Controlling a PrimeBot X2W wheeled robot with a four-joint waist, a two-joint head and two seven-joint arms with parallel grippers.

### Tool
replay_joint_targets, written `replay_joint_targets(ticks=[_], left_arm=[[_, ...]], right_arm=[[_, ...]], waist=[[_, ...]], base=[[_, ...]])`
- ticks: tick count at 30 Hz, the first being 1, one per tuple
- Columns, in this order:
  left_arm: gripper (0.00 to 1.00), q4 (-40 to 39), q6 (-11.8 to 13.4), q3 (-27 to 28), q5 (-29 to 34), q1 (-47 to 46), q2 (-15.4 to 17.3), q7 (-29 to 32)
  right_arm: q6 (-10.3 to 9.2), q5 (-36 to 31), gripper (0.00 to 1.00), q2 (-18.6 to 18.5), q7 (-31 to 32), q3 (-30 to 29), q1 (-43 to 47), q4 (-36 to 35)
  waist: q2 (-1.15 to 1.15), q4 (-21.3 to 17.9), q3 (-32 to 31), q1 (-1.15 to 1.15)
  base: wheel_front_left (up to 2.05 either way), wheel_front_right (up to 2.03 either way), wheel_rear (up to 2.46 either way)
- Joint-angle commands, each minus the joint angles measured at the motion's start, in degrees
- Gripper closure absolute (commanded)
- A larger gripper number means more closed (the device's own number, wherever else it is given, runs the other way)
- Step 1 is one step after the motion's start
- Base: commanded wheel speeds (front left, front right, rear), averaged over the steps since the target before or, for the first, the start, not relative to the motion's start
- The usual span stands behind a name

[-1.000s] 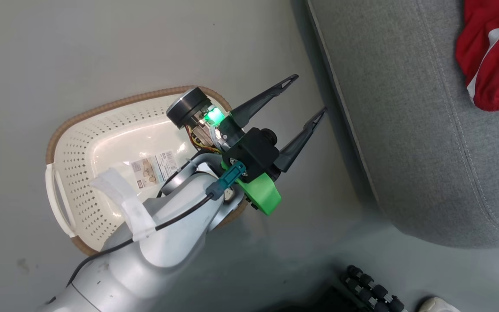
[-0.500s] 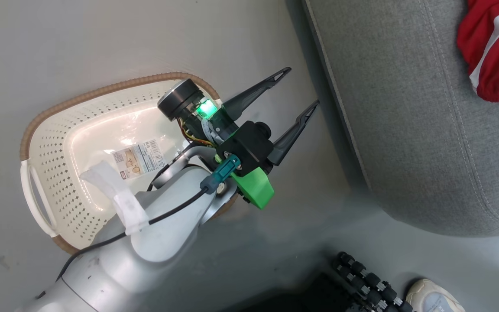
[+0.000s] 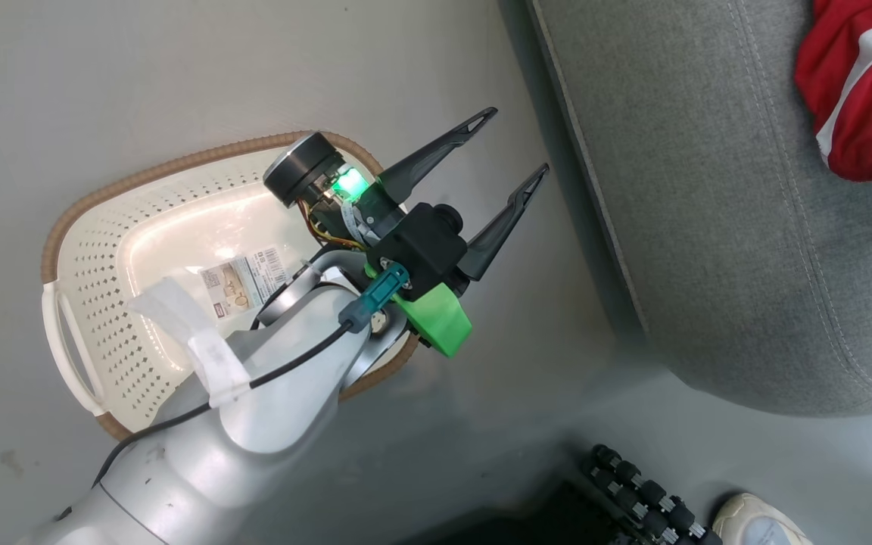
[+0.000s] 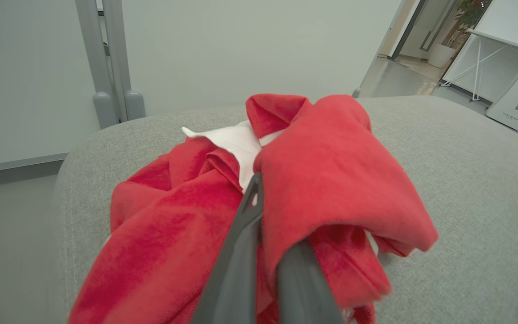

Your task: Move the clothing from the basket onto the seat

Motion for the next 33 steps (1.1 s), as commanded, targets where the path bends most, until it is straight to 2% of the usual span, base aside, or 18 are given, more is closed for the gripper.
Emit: replay_joint_targets(ticks=[1,2,3,4,5,13,21,33], left_arm=[[0.00,-0.1,0.4,0.4,-0.6,-0.6,0.4,-0.4],[0.00,0.0,0.4,0.5,-0.7,-0.4,0.5,-0.5],[0.00,0.1,0.7,0.7,-0.9,-0.2,0.6,-0.4],[0.00,0.1,0.8,0.8,-1.1,0.0,0.7,-0.5],[0.00,0.1,1.0,1.0,-1.2,0.4,0.7,-0.5],[0.00,0.1,2.9,3.9,-3.4,3.5,0.9,-1.0],[0.00,-2.7,4.8,9.8,-5.1,9.1,1.9,-0.9],[0.00,-6.4,7.1,21.3,-5.9,20.1,2.4,-0.9]], right_arm=[[-0.06,-0.4,1.00,0.1,-0.1,0.1,0.7,0.3],[-0.06,-0.4,1.00,0.2,-0.1,0.0,0.9,0.4],[-0.06,-0.6,0.60,0.3,-0.1,-0.1,1.2,0.4],[-0.06,-0.6,0.12,0.3,-0.1,-0.1,1.5,0.5],[-0.06,-0.9,0.00,0.5,-0.1,0.1,2.0,0.4],[-0.06,-2.2,0.00,0.8,-0.1,0.3,7.7,-1.2],[-0.06,-2.5,0.00,1.9,-0.1,3.0,14.5,-5.7],[-0.06,-3.0,0.00,3.5,-0.1,10.2,21.3,-13.7]], waist=[[0.00,0.1,-0.6,0.00],[0.00,0.1,-0.9,0.00],[0.00,0.1,-1.4,0.00],[0.00,0.1,-1.8,0.00],[0.00,0.1,-2.5,0.00],[0.00,0.5,-8.8,0.00],[0.00,1.9,-15.4,0.00],[0.00,8.4,-22.9,0.00]], base=[[0.00,0.00,0.00],[0.00,0.00,0.00],[0.00,0.00,0.00],[0.00,0.00,0.00],[0.00,0.00,0.00],[0.00,0.00,0.00],[0.00,0.00,0.00],[0.00,0.00,0.00]])
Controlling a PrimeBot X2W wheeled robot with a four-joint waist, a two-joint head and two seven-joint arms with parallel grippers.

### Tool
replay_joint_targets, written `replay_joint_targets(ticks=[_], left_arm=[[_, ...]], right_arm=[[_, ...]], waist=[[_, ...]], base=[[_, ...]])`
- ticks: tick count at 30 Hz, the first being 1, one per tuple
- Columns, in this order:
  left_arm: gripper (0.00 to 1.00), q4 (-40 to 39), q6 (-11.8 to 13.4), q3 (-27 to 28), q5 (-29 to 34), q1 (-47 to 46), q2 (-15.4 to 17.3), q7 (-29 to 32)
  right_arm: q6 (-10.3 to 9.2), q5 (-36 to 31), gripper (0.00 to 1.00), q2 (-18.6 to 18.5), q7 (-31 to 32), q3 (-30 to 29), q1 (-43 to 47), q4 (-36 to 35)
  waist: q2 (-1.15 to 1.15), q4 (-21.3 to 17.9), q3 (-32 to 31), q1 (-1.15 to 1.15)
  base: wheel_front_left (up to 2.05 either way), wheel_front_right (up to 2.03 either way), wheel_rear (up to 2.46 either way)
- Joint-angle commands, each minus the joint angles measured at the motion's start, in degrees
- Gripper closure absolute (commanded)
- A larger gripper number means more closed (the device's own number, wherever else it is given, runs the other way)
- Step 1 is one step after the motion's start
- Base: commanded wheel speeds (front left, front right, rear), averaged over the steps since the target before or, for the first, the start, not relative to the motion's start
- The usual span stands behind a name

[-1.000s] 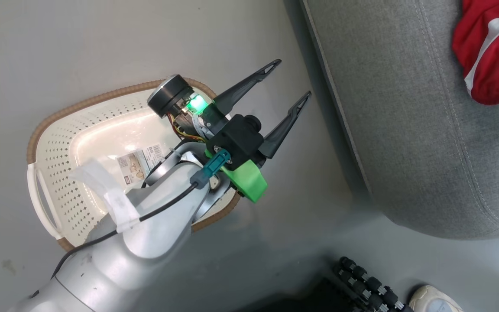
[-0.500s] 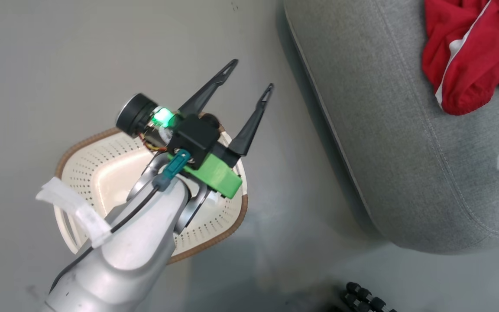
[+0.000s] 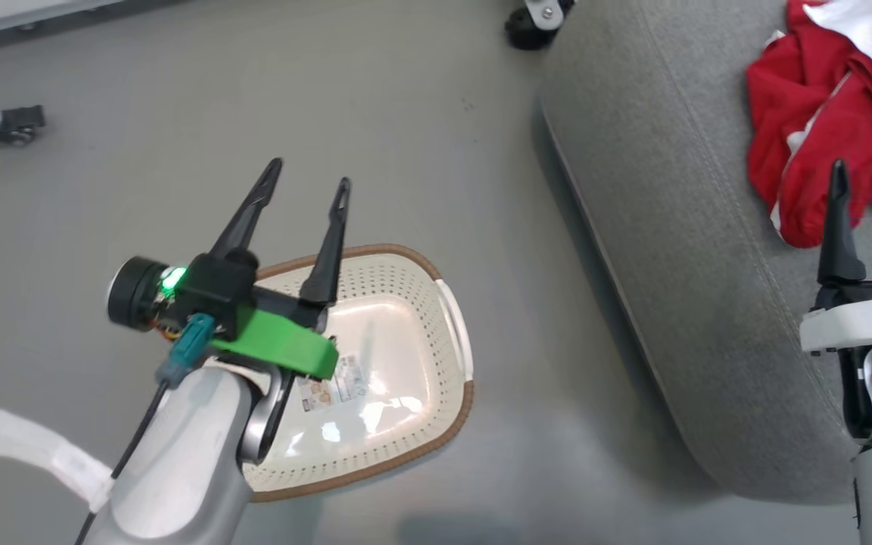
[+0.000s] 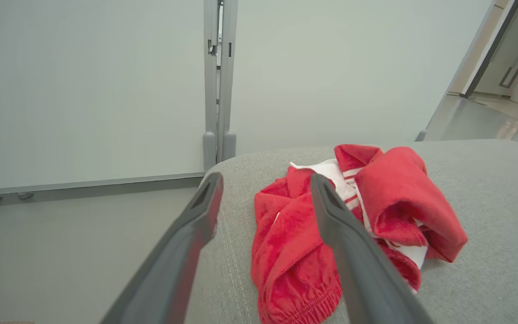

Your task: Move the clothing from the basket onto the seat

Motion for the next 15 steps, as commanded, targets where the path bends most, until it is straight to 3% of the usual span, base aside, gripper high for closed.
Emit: replay_joint_targets(ticks=[1,15], left_arm=[[0.00,-0.4,0.3,1.3,0.1,1.6,0.0,0.0],[0.00,-3.3,-0.2,15.3,2.2,10.6,-3.0,0.0]], right_arm=[[-0.06,-0.1,0.00,-0.2,-0.1,1.1,1.1,-0.7],[-0.06,0.0,0.00,0.7,-0.1,9.4,1.1,-1.8]], waist=[[0.00,3.8,-3.4,0.00],[0.00,11.2,-9.3,0.00]], base=[[0.00,0.00,0.00],[0.00,0.00,0.00]])
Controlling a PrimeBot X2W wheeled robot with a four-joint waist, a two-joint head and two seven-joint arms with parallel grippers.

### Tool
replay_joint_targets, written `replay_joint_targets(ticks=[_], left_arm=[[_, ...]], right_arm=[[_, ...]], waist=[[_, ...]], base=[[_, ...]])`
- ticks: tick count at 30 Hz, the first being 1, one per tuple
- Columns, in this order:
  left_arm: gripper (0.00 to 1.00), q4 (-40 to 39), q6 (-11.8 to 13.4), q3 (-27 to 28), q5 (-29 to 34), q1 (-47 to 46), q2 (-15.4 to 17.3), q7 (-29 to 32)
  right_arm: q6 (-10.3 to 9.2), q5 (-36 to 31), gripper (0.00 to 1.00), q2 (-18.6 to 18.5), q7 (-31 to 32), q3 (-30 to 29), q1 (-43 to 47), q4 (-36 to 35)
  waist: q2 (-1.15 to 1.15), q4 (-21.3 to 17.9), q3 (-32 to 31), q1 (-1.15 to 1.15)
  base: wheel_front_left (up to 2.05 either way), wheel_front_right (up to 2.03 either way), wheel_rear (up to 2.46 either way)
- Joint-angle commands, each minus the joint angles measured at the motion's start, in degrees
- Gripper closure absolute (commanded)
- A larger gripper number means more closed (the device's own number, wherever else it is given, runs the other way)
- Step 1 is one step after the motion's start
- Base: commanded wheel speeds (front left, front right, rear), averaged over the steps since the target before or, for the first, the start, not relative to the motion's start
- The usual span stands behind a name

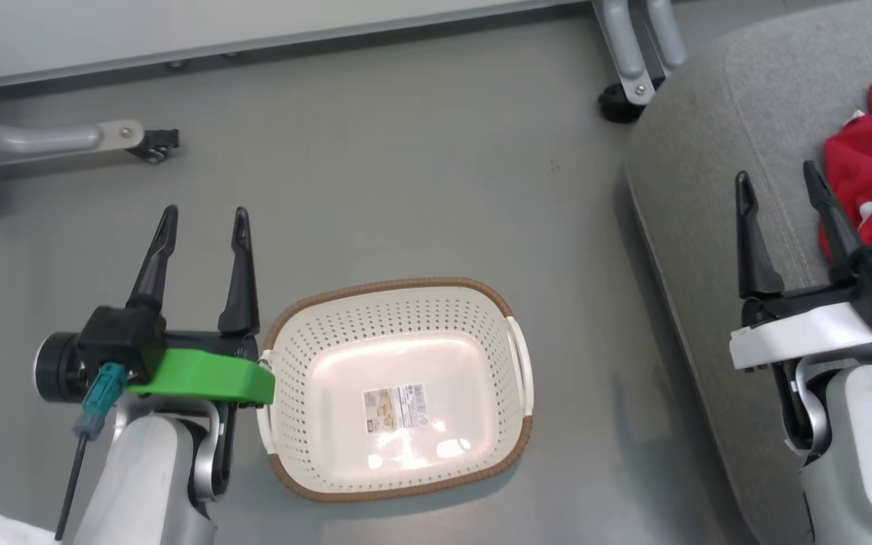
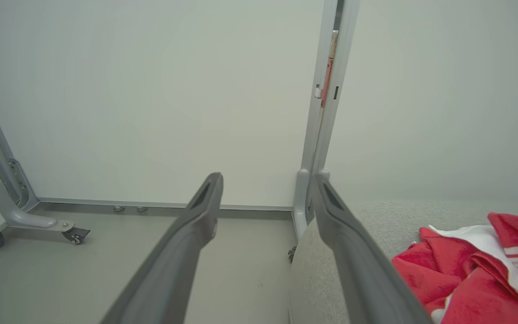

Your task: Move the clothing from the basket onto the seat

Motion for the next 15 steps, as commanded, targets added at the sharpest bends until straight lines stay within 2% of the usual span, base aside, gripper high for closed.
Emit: replay_joint_targets(ticks=[1,15], left_arm=[[0.00,-0.3,-0.3,1.0,0.9,1.6,-0.3,0.0],[0.00,0.4,-2.6,6.6,4.0,9.0,-2.8,0.0]], right_arm=[[-0.06,0.0,0.00,0.1,-0.1,0.4,0.5,0.1],[-0.06,-1.9,0.00,2.2,-0.1,3.0,5.8,-0.7]], waist=[[0.00,2.8,-2.9,0.00],[0.00,5.8,-9.3,0.00]], base=[[0.00,0.00,0.00],[0.00,0.00,0.00]])
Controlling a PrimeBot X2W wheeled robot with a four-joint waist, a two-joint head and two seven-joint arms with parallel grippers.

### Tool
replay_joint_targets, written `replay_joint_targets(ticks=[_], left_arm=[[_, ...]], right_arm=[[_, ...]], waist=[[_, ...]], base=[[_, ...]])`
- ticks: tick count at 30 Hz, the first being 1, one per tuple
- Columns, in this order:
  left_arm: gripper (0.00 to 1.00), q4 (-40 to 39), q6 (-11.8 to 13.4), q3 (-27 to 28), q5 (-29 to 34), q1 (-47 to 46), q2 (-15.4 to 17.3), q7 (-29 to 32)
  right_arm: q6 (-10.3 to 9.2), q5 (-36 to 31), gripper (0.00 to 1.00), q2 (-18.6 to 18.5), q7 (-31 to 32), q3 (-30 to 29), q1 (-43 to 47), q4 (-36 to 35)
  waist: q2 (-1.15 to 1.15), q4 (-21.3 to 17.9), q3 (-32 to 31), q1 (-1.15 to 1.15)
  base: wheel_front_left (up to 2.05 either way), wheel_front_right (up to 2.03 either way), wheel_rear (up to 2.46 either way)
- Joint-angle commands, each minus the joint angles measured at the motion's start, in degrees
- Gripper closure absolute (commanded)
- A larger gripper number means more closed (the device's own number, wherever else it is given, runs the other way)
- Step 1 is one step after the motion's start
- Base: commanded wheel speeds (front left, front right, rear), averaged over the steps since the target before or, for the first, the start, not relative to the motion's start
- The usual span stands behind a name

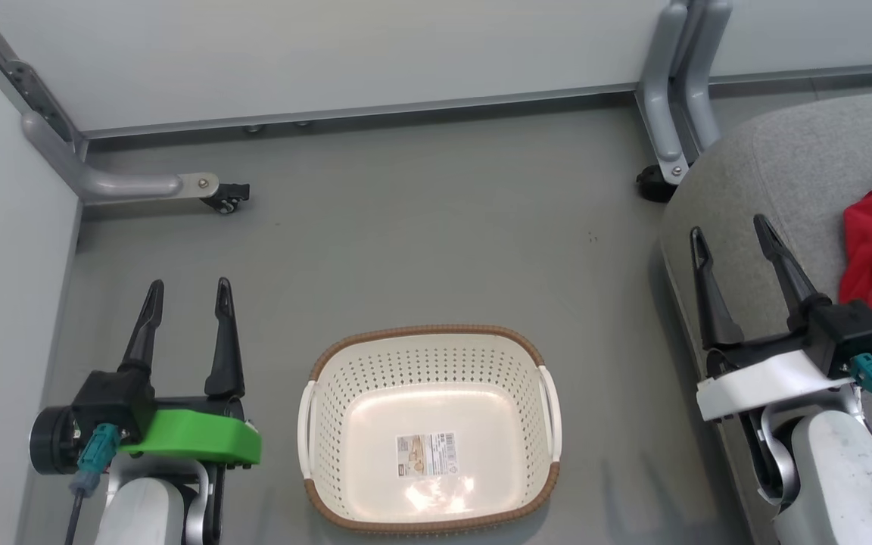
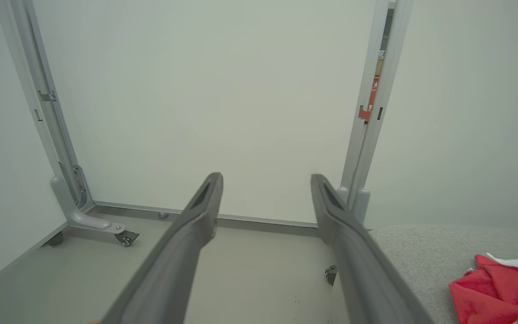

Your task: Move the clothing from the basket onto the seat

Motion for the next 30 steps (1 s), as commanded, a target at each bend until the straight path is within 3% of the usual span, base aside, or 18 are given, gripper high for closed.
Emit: replay_joint_targets(ticks=[1,18,30], left_arm=[[0.00,0.0,-0.3,0.6,0.7,1.3,-0.3,0.0],[0.00,-0.7,-1.7,2.4,2.0,6.3,-2.0,0.0],[0.00,-0.5,-2.2,2.8,2.9,6.4,-2.4,0.0]], right_arm=[[-0.06,-0.3,0.00,0.2,-0.1,0.0,1.5,-0.4],[-0.06,-0.2,0.00,1.2,-0.1,-0.9,10.4,-3.2],[-0.06,0.8,0.00,1.4,-0.1,-1.1,11.4,-3.2]], waist=[[0.00,1.1,-1.8,0.00],[0.00,2.4,-5.9,0.00],[0.00,2.7,-5.7,0.00]], base=[[0.00,0.00,0.00],[0.00,0.00,0.00],[0.00,0.00,0.00]])
